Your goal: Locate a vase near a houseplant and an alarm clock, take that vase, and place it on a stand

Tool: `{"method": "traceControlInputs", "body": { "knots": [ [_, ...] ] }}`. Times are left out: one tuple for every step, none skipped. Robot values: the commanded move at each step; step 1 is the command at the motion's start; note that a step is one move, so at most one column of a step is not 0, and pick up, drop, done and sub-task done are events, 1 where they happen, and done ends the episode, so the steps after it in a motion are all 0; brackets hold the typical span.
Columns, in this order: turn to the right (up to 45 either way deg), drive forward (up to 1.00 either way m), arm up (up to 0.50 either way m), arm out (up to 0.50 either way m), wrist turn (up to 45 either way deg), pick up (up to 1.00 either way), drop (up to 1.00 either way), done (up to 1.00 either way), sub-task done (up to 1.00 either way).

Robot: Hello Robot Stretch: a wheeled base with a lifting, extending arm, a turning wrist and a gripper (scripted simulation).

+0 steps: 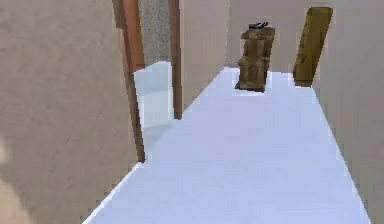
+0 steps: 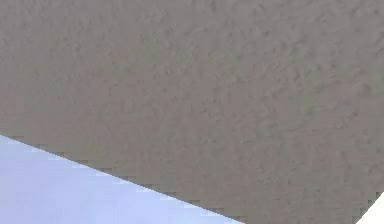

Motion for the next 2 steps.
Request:
{"method": "traceControlInputs", "body": {
  "knots": [
    [0.0, 1.0, 0.0, 0.0, 0.0, 0.0, 0.0, 0.0, 0.0],
    [3.0, 0.0, 0.0, 0.0, 0.0, 0.0, 0.0, 0.0, 0.0]
  ]
}}
